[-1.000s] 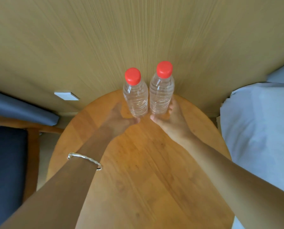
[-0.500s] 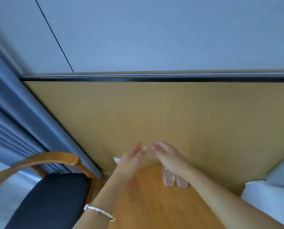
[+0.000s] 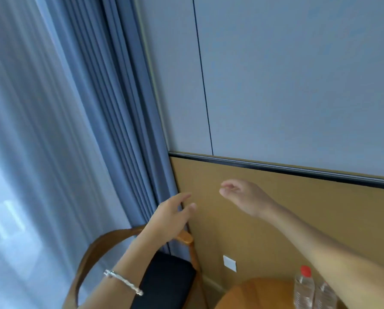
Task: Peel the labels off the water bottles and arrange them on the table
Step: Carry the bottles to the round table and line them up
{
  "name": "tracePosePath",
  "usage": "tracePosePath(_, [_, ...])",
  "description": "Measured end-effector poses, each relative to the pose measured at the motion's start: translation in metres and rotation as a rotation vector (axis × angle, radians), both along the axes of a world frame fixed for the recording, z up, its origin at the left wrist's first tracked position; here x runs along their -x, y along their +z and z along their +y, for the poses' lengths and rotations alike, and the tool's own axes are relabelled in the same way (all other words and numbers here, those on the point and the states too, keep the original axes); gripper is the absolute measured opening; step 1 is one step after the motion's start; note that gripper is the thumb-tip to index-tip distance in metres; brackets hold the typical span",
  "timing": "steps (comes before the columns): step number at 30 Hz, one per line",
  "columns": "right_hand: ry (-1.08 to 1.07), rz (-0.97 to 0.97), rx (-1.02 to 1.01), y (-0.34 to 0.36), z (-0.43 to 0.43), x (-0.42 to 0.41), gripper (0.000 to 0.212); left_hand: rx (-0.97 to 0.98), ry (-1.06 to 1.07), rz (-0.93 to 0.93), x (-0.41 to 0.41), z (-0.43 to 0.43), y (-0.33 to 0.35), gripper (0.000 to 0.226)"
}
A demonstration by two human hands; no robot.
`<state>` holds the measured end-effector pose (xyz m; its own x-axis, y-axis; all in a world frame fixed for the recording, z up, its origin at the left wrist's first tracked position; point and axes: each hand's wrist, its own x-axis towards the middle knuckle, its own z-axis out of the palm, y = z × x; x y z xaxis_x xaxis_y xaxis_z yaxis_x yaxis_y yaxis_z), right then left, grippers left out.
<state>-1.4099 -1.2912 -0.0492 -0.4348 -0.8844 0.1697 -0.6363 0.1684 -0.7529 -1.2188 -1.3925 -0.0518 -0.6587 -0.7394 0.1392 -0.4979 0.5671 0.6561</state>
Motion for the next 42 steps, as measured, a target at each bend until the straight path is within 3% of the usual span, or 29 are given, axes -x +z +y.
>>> tracePosePath(5, [0.166,0.083,-0.006,0.011,-0.006,-0.156,0.038,0.056,0.138,0.007,-0.165,0.025,0.013,0.046])
tracePosePath(13, [0.626,0.228,-0.099,0.016,-0.029,-0.426,0.046,-0.015,0.485,0.138,-0.436,0.065,0.023,0.037])
tracePosePath(17, [0.844,0.291,-0.158,-0.018,-0.049,-0.544,0.045,-0.091,0.663,0.165,-0.535,0.094,-0.01,0.035])
tracePosePath(22, [1.091,0.289,-0.247,-0.08,-0.059,-0.665,0.044,-0.224,0.842,0.011,-0.632,0.119,-0.064,0.04])
tracePosePath(31, [1.261,0.179,-0.438,-0.184,-0.121,-0.803,0.04,-0.413,0.945,-0.156,-0.757,0.071,-0.159,0.044])
tracePosePath(37, [1.159,0.159,-0.616,-0.259,-0.159,-0.83,0.033,-0.566,0.8,-0.14,-0.784,0.02,-0.235,0.028])
tracePosePath(42, [1.065,0.119,-0.752,-0.329,-0.177,-0.855,0.034,-0.699,0.665,-0.152,-0.814,-0.021,-0.303,0.038])
